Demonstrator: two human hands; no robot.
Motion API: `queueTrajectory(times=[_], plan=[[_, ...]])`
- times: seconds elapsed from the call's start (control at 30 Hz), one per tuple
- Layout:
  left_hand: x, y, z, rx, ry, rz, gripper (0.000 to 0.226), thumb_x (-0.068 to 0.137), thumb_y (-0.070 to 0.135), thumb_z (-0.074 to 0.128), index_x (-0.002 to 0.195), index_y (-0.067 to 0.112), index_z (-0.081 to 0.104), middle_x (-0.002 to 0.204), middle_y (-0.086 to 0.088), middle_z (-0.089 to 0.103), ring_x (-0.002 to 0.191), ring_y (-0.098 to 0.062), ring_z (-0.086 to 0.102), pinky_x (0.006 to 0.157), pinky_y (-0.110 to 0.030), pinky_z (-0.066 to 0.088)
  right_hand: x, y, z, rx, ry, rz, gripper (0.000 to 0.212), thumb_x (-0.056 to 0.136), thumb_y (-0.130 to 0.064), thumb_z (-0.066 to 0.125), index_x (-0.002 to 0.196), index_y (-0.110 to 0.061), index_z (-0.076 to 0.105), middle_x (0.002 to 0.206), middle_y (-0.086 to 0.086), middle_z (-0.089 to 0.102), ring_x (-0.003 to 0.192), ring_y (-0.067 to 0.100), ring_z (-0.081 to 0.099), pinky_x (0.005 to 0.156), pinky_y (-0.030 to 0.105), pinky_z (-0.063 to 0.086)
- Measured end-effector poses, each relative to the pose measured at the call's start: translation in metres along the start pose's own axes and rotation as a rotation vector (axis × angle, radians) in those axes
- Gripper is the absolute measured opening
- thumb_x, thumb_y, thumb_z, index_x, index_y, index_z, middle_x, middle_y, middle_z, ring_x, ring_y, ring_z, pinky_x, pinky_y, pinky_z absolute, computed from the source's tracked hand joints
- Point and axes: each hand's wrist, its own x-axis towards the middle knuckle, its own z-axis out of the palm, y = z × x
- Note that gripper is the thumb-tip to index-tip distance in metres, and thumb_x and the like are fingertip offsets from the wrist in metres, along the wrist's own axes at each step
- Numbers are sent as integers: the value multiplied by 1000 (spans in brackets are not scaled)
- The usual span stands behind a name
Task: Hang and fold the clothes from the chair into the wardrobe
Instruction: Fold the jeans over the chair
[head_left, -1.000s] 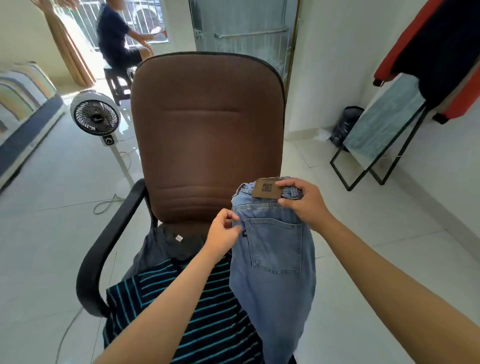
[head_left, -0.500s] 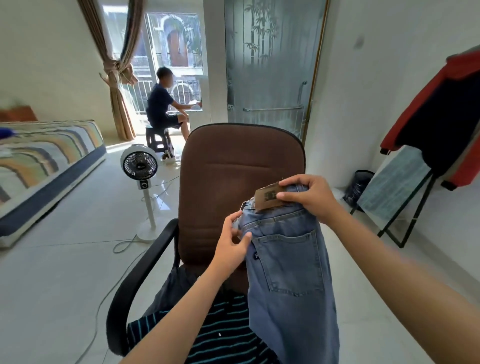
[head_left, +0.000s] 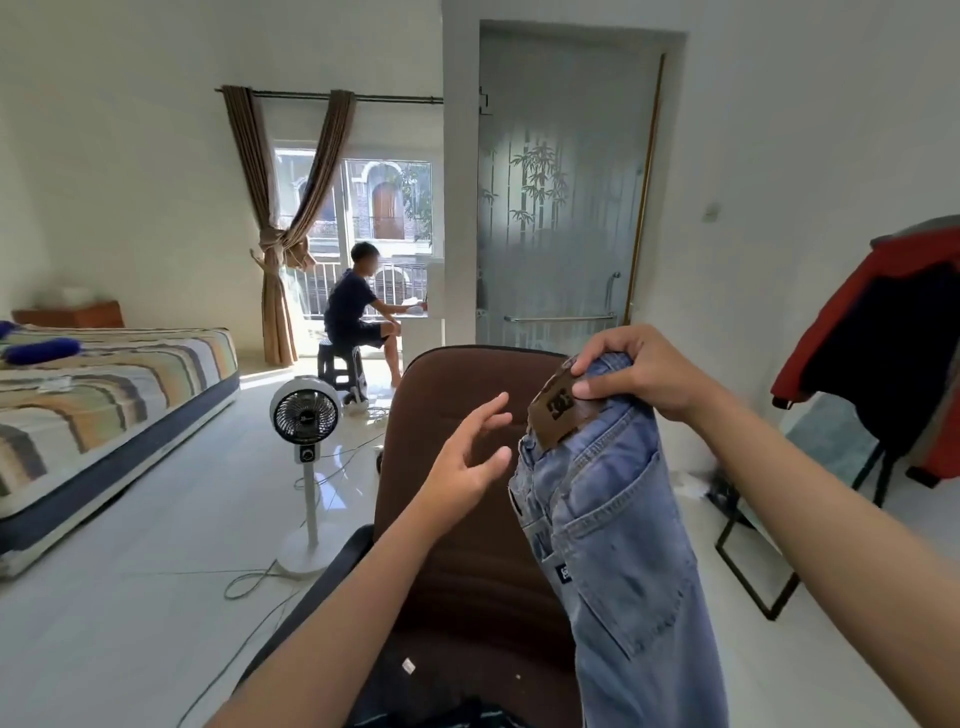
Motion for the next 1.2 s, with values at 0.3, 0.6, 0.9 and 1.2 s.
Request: queueTrajectory(times=[0.3, 0.6, 0.9, 1.2], plan=[[35, 29, 3, -465, -201, -25, 36, 71, 15, 70, 99, 12, 47, 93, -18, 61, 81, -26, 60, 74, -37, 52, 3, -18, -22, 25, 68, -4, 32, 65, 10, 74, 62, -22, 73, 70, -4, 72, 66, 9, 67, 63, 19, 54], [30, 24, -11, -235, -217, 12, 18, 72, 2, 71, 86, 8, 60, 86, -5, 64, 75, -14, 59, 73, -26, 50, 5, -18, -34, 79, 152, 18, 29, 61, 8, 74, 59, -20, 72, 67, -2, 71, 62, 11, 66, 61, 20, 55], [12, 1, -32, -214, -184, -93, 43, 72, -4, 72, 112, 10, 66, 102, 1, 72, 99, -15, 66, 85, -28, 52, 11, -20, -31, 65, 197, 24, 38, 67, 16, 70, 56, -20, 72, 62, -5, 70, 58, 8, 65, 57, 18, 54], [-22, -39, -57, 72, -30, -239, 33, 60, 21, 83, 92, 26, 76, 87, -6, 68, 85, -20, 63, 87, -46, 49, 9, -31, -48, 133, 345, 30, 31, 32, -6, 87, 54, -20, 70, 59, -4, 69, 54, 10, 65, 56, 19, 54]])
